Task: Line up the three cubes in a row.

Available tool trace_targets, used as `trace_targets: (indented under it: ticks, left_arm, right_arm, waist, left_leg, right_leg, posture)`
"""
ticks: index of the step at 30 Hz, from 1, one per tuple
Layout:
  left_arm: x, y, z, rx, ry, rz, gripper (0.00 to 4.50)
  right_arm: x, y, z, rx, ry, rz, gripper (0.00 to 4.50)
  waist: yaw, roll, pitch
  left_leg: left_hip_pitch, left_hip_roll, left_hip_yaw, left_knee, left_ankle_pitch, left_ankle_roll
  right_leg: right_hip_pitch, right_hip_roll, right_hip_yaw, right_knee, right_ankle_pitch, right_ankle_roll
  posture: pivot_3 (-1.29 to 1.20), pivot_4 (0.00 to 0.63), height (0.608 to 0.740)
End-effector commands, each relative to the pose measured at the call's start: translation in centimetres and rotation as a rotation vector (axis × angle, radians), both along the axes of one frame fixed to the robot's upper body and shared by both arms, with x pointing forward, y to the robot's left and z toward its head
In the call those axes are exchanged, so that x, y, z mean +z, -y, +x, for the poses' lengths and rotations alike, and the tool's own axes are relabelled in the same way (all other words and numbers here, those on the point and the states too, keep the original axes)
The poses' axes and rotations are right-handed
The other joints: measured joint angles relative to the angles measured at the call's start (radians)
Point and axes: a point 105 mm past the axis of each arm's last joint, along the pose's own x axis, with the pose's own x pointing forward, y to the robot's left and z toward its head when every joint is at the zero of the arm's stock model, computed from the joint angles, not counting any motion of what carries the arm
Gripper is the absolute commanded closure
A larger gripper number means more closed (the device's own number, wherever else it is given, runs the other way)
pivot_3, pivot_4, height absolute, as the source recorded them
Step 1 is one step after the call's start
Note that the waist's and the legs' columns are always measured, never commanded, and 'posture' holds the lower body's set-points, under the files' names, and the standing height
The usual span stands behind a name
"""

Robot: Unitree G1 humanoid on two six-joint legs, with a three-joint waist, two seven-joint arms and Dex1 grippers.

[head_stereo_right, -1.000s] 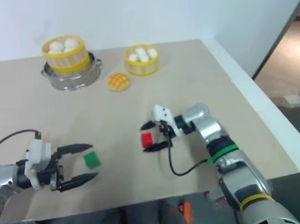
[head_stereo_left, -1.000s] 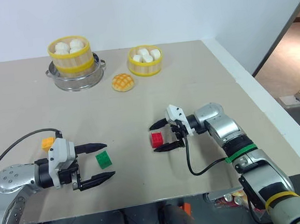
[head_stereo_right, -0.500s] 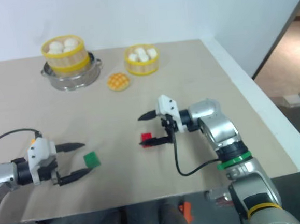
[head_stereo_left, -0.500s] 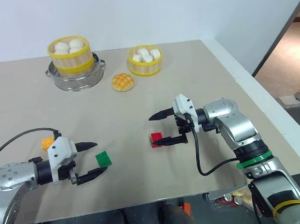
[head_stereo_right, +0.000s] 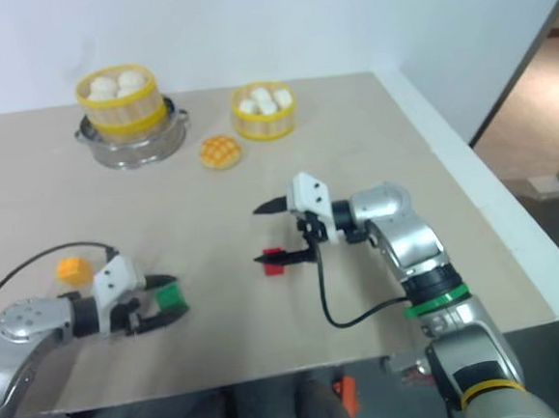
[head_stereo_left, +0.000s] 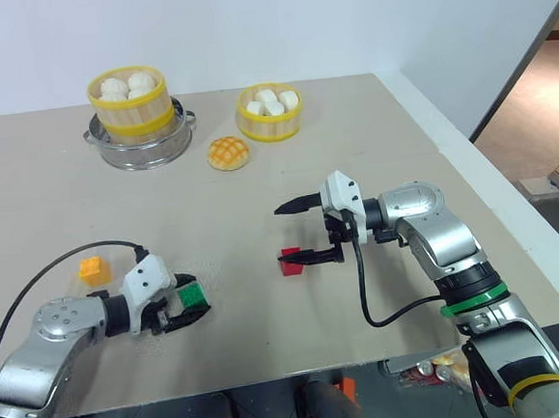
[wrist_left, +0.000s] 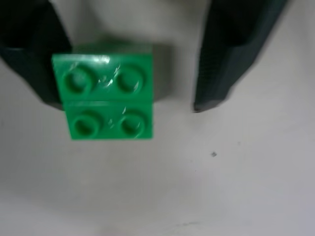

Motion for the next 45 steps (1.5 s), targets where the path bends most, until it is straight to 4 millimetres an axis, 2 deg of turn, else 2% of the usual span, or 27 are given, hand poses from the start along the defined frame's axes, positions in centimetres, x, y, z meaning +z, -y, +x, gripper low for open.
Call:
trace_targets:
  ticks: [1,2,3,8,14,19,25,29,33,39,45]
  left_arm:
    - [0.4,0.2,0.3,-0.001,0.021,0.007,2.52]
    - [0.3,0.2,0.2,-0.002,0.015,0.009,2.91]
    - [0.2,0.1,0.2,0.000,0.009,0.016,3.09]
    - [0.5,0.3,-0.2,-0.025,-0.005,0.058,3.11]
    - [4.3,3.8,0.1,-0.200,0.084,0.034,3.11]
    - [3.3,5.7,1.8,-0.300,0.099,0.087,3.11]
    - [2.6,6.9,4.2,-0.324,0.081,0.083,3.11]
    - [2.2,7.3,4.6,-0.363,0.076,0.096,3.11]
    - [1.9,8.1,4.2,-0.397,0.062,0.073,3.11]
    - [1.4,8.0,4.4,-0.388,0.067,0.089,3.11]
    - [2.5,7.9,5.8,-0.336,0.123,0.043,3.11]
  right_arm:
    - [1.4,0.1,0.0,0.006,0.063,0.019,0.00]
    - [1.4,0.1,0.0,0.005,0.065,0.016,0.00]
    - [1.4,0.1,0.1,0.004,0.066,0.016,0.00]
    - [2.1,0.0,-0.1,0.016,0.069,0.032,0.00]
    - [3.3,0.2,-0.2,0.013,0.037,0.071,0.00]
    - [2.9,0.5,0.2,-0.007,0.048,0.054,0.00]
    - [2.8,0.6,0.2,-0.014,0.045,0.053,0.00]
    - [2.7,0.8,0.3,-0.021,0.047,0.046,0.00]
    - [2.7,1.0,0.4,-0.032,0.048,0.043,0.00]
    - [2.5,1.0,0.0,-0.021,0.024,0.052,0.00]
    - [2.4,1.0,-0.2,-0.016,0.015,0.048,0.00]
  waist:
    - [0.000,0.000,0.000]
    - [0.000,0.000,0.000]
    - [0.000,0.000,0.000]
    - [-0.001,0.000,0.000]
    - [0.003,0.000,0.000]
    - [0.003,0.000,0.000]
    - [-0.001,0.000,0.000]
    - [-0.002,0.000,0.000]
    - [-0.001,0.000,0.000]
    - [-0.001,0.000,0.000]
    - [-0.001,0.000,0.000]
  left_leg:
    - [0.000,0.000,0.000,0.000,0.000,0.000]
    - [0.000,0.000,0.000,0.000,0.000,0.000]
    - [0.000,0.000,0.000,0.000,0.000,0.000]
    - [0.000,0.000,0.000,0.000,0.000,0.000]
    - [-0.001,0.000,-0.001,0.002,0.000,0.000]
    - [0.000,-0.002,0.000,0.004,0.000,0.000]
    - [-0.002,-0.002,-0.001,0.006,0.000,0.000]
    - [-0.001,-0.002,-0.001,0.006,0.000,0.000]
    - [-0.002,-0.002,-0.002,0.007,0.000,0.000]
    - [-0.002,-0.002,-0.002,0.009,0.000,0.000]
    - [-0.002,-0.002,-0.002,0.011,0.000,0.000]
  right_leg:
    - [0.000,0.000,0.000,0.000,0.000,0.000]
    - [0.000,0.000,0.000,0.000,0.000,0.000]
    - [0.000,0.000,0.000,0.000,0.000,0.000]
    - [0.000,0.000,0.000,0.001,0.000,0.000]
    - [-0.001,0.000,0.000,0.003,0.000,0.000]
    - [0.000,0.000,0.002,0.003,0.001,0.002]
    - [-0.002,0.002,0.002,0.007,0.000,0.002]
    - [-0.003,0.002,0.002,0.010,-0.001,0.001]
    - [-0.003,0.002,0.002,0.011,-0.001,0.001]
    - [-0.003,0.002,0.002,0.012,-0.001,0.001]
    - [-0.002,0.001,0.002,0.012,-0.001,0.002]
  posture:
    - [0.00,0.150,0.740]
    - [0.00,0.150,0.740]
    - [0.00,0.150,0.740]
    - [0.00,0.150,0.740]
    - [0.00,0.150,0.740]
    - [0.00,0.150,0.740]
    - [0.00,0.150,0.740]
    - [0.00,0.150,0.740]
    - [0.00,0.150,0.740]
    - [0.00,0.150,0.740]
    - [0.00,0.150,0.740]
